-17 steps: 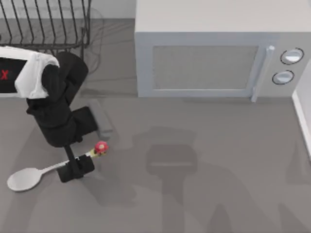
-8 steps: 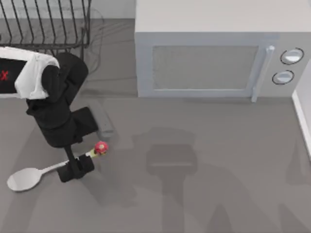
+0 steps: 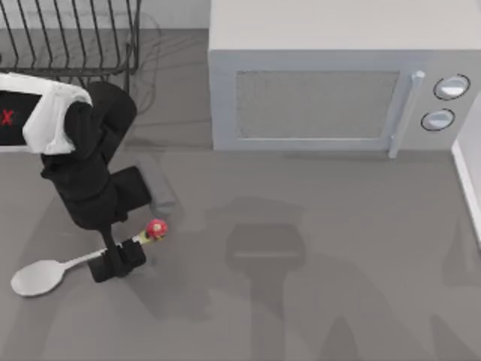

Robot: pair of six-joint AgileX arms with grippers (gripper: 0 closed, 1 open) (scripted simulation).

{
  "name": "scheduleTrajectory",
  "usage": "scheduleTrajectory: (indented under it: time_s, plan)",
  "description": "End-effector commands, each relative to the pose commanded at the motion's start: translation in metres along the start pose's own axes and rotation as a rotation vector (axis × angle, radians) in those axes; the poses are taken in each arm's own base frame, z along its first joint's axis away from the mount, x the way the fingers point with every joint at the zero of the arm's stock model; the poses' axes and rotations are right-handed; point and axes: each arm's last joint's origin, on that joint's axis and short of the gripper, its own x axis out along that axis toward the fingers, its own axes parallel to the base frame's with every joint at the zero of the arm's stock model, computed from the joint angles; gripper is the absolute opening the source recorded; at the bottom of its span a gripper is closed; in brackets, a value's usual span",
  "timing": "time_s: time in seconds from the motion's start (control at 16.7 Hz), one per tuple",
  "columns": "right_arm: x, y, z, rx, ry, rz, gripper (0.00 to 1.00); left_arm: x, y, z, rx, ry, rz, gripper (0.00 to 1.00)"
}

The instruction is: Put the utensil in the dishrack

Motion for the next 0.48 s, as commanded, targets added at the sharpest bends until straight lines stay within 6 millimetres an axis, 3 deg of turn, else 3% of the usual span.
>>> scheduleTrajectory:
  time_s: [0.18,0.24,0.48]
  plan:
    - [0.0,0.0,0.0,0.0,0.0,0.0,1.0,0.0,0.0,0.0,0.0,0.0,0.0,0.0]
    - [0.0,0.0,0.0,0.0,0.0,0.0,1.0,-0.022,-0.001,-0.001,-0.009,-0.027,0.0,0.0]
    - [0.0,0.0,0.0,0.0,0.0,0.0,1.0,-0.039,0.004,0.006,0.0,-0.032,0.005,0.0]
